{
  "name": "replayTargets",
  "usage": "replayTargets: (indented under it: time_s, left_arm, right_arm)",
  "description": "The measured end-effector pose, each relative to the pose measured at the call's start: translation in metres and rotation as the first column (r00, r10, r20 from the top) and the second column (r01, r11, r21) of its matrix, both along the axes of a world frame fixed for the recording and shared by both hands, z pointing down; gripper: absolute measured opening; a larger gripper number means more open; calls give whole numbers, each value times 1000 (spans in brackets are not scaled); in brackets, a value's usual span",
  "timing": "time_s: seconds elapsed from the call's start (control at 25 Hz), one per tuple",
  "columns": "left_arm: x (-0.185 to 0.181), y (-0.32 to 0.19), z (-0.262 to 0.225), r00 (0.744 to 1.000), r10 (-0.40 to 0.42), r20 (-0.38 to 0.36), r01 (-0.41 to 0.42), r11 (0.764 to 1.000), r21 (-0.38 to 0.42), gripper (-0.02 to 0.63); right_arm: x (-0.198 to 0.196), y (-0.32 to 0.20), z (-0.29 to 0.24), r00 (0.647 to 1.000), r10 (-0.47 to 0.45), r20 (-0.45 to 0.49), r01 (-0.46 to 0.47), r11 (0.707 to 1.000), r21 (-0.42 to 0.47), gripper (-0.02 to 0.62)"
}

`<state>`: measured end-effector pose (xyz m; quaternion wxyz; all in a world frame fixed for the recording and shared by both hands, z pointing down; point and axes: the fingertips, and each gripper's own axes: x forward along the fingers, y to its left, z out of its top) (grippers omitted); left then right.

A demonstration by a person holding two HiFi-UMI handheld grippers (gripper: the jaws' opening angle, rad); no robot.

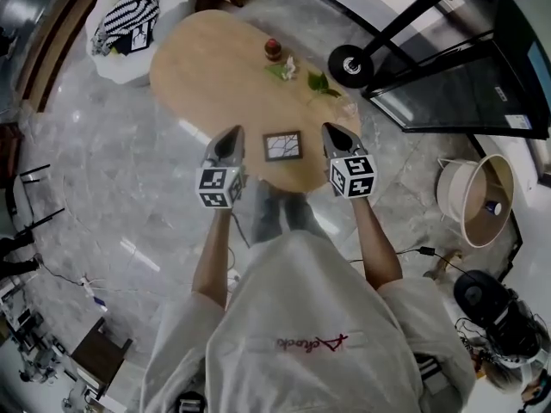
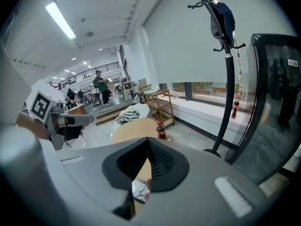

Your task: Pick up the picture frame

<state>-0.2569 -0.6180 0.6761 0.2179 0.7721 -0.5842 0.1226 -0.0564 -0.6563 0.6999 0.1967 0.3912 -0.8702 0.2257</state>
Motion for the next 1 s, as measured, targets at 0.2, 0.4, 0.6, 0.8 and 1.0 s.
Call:
replayTargets:
  time_s: [0.2, 0.4, 0.6, 0.8, 1.0]
  left_arm:
    - [4, 9, 36, 1000, 11, -9, -12, 999, -43, 2]
    - [7, 20, 66, 1000, 6, -28, -9, 996, -92, 2]
    - [6, 25, 98, 999, 0, -49, -6, 993, -117, 2]
    - [6, 32, 132, 998, -17, -67, 7, 988, -155, 2]
    - [6, 41, 164, 996, -27, -80, 11, 981, -192, 2]
  right_arm:
    - [1, 9, 28, 1000, -1, -15, 1, 1000, -29, 5]
    - [1, 17, 53, 1000, -7, -31, 5, 998, -64, 5]
    - [-2, 23, 83, 999, -10, -43, 6, 995, -98, 5]
    - [-2, 31, 115, 999, -4, -49, -3, 990, -141, 5]
    - [-3, 42, 151, 999, -1, -55, -9, 983, -184, 5]
